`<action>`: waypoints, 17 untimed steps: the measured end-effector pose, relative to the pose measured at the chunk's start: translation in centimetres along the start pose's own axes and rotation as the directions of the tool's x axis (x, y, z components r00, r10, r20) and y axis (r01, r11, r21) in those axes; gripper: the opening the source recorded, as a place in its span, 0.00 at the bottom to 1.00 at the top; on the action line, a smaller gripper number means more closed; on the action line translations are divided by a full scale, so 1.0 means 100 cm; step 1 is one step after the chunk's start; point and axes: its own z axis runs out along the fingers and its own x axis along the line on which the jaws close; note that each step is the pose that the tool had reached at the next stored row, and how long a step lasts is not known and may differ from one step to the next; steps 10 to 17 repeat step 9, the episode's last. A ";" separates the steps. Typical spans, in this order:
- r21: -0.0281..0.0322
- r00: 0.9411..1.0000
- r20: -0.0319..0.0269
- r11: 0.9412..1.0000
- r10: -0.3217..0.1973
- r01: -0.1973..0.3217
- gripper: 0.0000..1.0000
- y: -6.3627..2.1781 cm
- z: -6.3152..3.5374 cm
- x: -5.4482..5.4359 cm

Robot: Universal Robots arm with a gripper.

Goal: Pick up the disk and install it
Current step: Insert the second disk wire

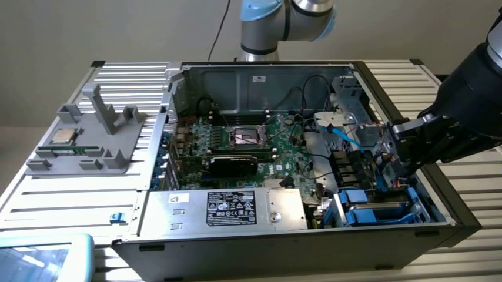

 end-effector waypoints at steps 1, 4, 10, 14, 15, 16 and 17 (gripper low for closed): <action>0.000 1.000 0.000 1.000 0.000 0.000 0.11 -0.0003 -0.0009 0.000; 0.000 1.000 0.000 1.000 0.000 0.000 0.11 -0.0003 -0.0011 0.000; -0.001 1.000 0.000 1.000 0.000 0.000 0.11 -0.0002 -0.0012 0.000; -0.001 1.000 0.000 1.000 0.000 0.000 0.11 -0.0002 -0.0012 0.000; -0.001 1.000 0.000 1.000 0.000 0.000 0.11 -0.0002 -0.0012 0.000; -0.001 1.000 0.000 1.000 0.000 0.000 0.11 -0.0002 -0.0012 0.000; -0.001 1.000 0.000 1.000 0.000 0.000 0.11 -0.0002 -0.0012 0.000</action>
